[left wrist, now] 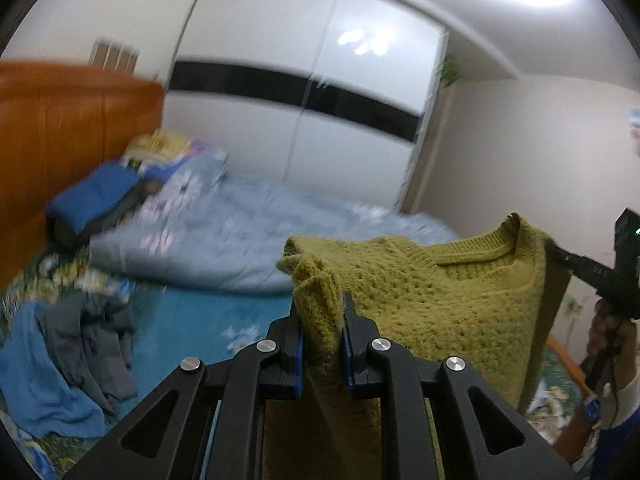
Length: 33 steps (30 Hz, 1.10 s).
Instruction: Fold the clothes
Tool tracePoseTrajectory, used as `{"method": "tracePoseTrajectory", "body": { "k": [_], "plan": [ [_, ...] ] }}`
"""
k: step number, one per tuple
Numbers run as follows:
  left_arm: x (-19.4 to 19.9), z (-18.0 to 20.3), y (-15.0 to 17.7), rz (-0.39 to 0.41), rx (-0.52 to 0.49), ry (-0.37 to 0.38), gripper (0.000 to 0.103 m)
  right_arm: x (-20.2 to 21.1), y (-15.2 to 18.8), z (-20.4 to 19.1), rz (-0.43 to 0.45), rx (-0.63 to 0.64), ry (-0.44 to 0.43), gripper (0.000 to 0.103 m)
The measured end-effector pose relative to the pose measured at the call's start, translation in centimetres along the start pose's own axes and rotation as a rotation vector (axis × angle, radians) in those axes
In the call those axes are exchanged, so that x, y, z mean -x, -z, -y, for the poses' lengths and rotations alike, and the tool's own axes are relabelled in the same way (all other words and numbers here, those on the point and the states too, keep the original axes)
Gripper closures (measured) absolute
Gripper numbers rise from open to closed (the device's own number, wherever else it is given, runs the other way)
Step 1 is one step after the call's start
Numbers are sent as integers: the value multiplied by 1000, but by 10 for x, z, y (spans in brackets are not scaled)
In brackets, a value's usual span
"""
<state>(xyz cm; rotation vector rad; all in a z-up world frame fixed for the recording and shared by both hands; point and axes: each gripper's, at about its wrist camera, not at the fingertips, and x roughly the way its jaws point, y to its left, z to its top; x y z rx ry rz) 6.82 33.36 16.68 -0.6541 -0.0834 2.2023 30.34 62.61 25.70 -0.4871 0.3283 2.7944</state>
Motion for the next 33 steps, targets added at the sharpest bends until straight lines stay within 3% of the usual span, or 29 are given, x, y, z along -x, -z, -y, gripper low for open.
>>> {"method": "tracePoseTrajectory", "body": {
  "k": [8, 12, 17, 20, 23, 27, 29, 32, 33],
  "plan": [
    [-191, -118, 88, -275, 224, -112, 87, -248, 92, 31, -263, -68, 63, 92],
    [-240, -141, 104, -314, 251, -117, 87, -334, 144, 44, -361, -63, 132, 92],
    [-255, -137, 87, -254, 256, -50, 87, -358, 144, 65, -296, -69, 191, 93],
    [-274, -130, 92, -295, 206, -75, 85, -363, 135, 80, -231, -76, 226, 93],
    [-300, -135, 105, -386, 200, -114, 83, -380, 150, 98, -312, -97, 262, 93],
    [-301, -149, 117, -420, 281, -62, 78, -395, 179, 115, -386, -129, 297, 99],
    [-293, -155, 117, -450, 307, -8, 66, -394, 185, 122, -388, -162, 287, 99],
    [-272, -164, 117, -468, 337, 43, 60, -383, 185, 127, -372, -184, 274, 97],
    [-261, -165, 120, -474, 323, 29, 57, -376, 182, 128, -365, -186, 266, 97]
  ]
}}
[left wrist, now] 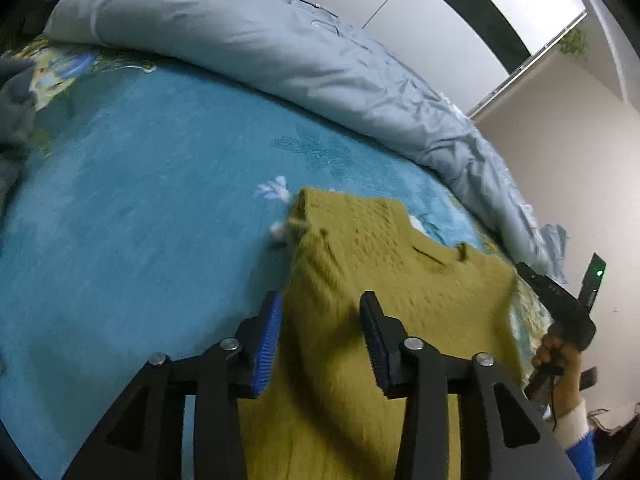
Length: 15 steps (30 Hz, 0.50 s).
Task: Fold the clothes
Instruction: 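Lower the sweater flat onto the blanket with the left tool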
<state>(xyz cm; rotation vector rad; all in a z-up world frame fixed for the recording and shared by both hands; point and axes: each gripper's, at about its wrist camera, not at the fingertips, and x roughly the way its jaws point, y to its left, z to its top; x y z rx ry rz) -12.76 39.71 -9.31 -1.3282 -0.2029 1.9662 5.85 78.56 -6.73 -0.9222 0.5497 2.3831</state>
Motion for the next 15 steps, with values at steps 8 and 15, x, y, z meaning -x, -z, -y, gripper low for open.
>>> {"method": "tracePoseTrajectory", "body": {
  "k": [8, 15],
  "plan": [
    [43, -27, 87, -102, -57, -65, 51, 94, 60, 31, -106, 21, -167, 74],
    [71, -29, 150, -101, -76, -8, 51, 165, 185, 66, -309, 22, -245, 64]
  ]
}}
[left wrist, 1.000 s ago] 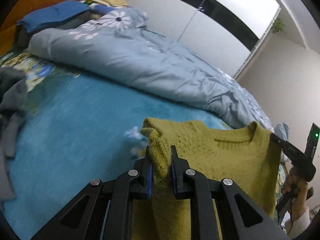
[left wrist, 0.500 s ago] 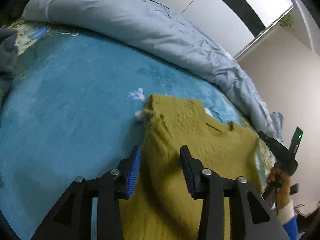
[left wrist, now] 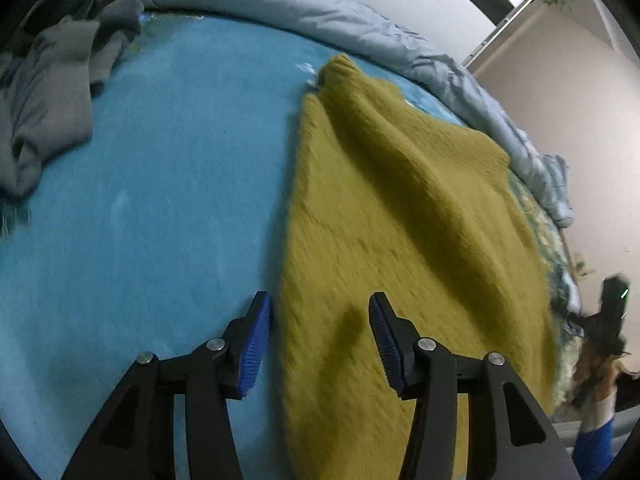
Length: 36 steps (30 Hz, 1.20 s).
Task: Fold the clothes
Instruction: 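Lower the sweater flat onto the blanket with the left tool, then smooth the sweater body flat with both tools near the collar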
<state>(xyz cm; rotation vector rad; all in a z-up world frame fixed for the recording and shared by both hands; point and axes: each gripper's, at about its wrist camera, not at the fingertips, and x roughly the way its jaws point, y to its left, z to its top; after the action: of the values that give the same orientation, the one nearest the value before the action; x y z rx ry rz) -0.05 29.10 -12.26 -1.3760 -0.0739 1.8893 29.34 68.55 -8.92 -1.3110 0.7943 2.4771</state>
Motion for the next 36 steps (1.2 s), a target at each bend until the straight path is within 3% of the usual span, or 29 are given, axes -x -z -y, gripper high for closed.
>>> {"method": "tracePoseTrajectory", "body": {
  "k": [3, 4, 5, 6, 9, 10, 11, 17, 21, 27, 33, 36],
  "plan": [
    [6, 4, 16, 2, 23, 24, 54, 6, 39, 1, -36, -5, -10, 63],
    [7, 5, 19, 8, 34, 9, 69, 8, 48, -1, -37, -1, -16, 62],
    [8, 5, 22, 14, 44, -6, 90, 10, 54, -3, -30, 7, -28, 62],
    [9, 6, 25, 19, 55, -21, 92, 11, 58, -5, -22, 7, -44, 62],
    [26, 5, 32, 64, 110, -9, 93, 13, 70, -8, -2, -39, -99, 69],
    [32, 5, 35, 79, 129, -5, 93, 14, 72, -8, 3, -51, -102, 87],
    [38, 5, 38, 94, 147, 0, 93, 15, 74, -9, 7, -62, -101, 90],
    [77, 7, 62, 150, 125, -49, 93, 50, 71, -9, 94, -63, -144, 91],
    [55, -5, 73, 98, 163, -102, 93, 44, 84, 2, 63, -98, -132, 91],
    [37, -11, 75, 75, 188, -111, 93, 26, 95, 22, 36, -169, -140, 91],
    [33, -2, 72, 94, 163, -105, 91, 28, 91, 7, 27, -103, -78, 91],
    [29, 3, 69, 85, 150, -100, 80, 33, 90, -2, 32, -52, -51, 88]
  ]
}}
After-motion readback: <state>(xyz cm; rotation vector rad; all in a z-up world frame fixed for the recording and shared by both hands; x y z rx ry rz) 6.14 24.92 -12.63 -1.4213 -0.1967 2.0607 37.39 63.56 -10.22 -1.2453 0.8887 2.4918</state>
